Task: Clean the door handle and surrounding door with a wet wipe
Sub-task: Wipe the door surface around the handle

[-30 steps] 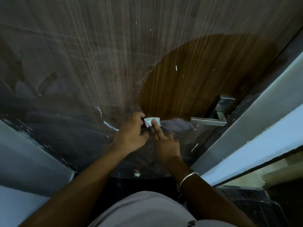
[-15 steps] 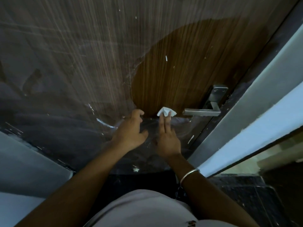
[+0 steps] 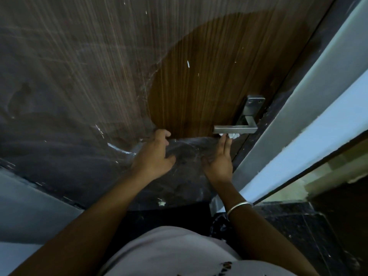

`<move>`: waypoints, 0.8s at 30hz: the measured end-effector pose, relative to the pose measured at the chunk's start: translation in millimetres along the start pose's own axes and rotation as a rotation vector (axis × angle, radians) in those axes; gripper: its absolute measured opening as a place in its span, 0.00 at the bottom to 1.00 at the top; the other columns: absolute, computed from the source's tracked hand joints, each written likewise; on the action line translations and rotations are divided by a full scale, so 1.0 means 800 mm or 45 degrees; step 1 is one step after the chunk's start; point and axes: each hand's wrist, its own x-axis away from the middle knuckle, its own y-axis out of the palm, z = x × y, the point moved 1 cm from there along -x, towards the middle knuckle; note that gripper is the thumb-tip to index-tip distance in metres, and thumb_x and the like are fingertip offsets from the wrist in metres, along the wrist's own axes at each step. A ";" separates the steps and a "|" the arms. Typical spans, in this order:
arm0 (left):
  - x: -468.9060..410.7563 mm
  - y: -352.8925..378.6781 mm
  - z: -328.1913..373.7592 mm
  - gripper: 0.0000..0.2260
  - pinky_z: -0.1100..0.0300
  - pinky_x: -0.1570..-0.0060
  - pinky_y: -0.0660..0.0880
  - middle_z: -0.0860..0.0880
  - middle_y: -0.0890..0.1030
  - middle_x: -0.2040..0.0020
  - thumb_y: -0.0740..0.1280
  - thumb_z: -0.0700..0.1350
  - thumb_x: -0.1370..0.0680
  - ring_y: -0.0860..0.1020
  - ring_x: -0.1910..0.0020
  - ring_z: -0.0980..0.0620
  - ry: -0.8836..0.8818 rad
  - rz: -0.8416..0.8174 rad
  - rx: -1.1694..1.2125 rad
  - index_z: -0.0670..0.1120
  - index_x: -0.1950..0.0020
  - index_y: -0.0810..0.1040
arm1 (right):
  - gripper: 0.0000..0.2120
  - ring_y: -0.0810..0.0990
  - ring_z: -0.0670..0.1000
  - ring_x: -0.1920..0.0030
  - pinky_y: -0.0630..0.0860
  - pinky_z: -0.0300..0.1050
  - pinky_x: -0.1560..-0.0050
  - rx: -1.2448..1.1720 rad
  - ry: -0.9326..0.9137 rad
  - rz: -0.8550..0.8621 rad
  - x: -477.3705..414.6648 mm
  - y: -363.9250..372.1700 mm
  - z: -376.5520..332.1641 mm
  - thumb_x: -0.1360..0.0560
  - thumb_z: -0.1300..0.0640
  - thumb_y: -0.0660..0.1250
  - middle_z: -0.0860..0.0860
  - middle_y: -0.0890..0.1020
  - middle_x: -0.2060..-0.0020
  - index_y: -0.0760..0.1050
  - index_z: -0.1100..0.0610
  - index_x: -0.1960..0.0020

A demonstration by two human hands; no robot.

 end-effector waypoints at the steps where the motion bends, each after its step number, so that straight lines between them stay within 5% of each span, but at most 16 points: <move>1: -0.001 0.001 0.002 0.28 0.58 0.52 0.73 0.47 0.75 0.42 0.71 0.43 0.29 0.75 0.50 0.52 0.020 -0.003 0.001 0.47 0.33 0.62 | 0.43 0.60 0.59 0.28 0.69 0.54 0.35 0.005 -0.029 -0.005 0.001 0.001 -0.001 0.26 0.48 0.66 0.55 0.45 0.24 0.39 0.55 0.24; 5: -0.005 0.008 0.014 0.27 0.58 0.51 0.72 0.46 0.74 0.41 0.70 0.42 0.29 0.75 0.46 0.50 0.080 -0.016 0.023 0.46 0.33 0.63 | 0.43 0.61 0.57 0.28 0.70 0.52 0.37 -0.033 -0.040 -0.034 0.005 0.002 -0.001 0.26 0.51 0.67 0.53 0.46 0.23 0.40 0.54 0.24; 13: -0.014 0.021 0.031 0.27 0.68 0.63 0.65 0.48 0.73 0.42 0.70 0.42 0.29 0.71 0.56 0.57 0.194 -0.053 -0.022 0.47 0.33 0.63 | 0.41 0.61 0.58 0.28 0.65 0.53 0.31 -0.235 0.098 0.108 -0.011 -0.032 0.028 0.27 0.58 0.67 0.52 0.47 0.23 0.45 0.55 0.23; 19: -0.014 0.028 0.044 0.27 0.63 0.56 0.69 0.47 0.72 0.41 0.70 0.42 0.28 0.72 0.53 0.55 0.214 -0.110 0.001 0.46 0.32 0.63 | 0.43 0.63 0.60 0.29 0.67 0.55 0.32 -0.209 0.085 0.216 -0.033 -0.051 0.039 0.28 0.62 0.69 0.54 0.48 0.23 0.45 0.55 0.24; 24: -0.017 0.034 0.053 0.27 0.63 0.57 0.69 0.46 0.73 0.41 0.70 0.40 0.29 0.72 0.53 0.55 0.232 -0.119 0.011 0.45 0.32 0.64 | 0.42 0.60 0.56 0.27 0.60 0.39 0.35 -0.248 0.153 0.177 -0.022 -0.037 0.037 0.27 0.60 0.69 0.53 0.48 0.23 0.45 0.56 0.23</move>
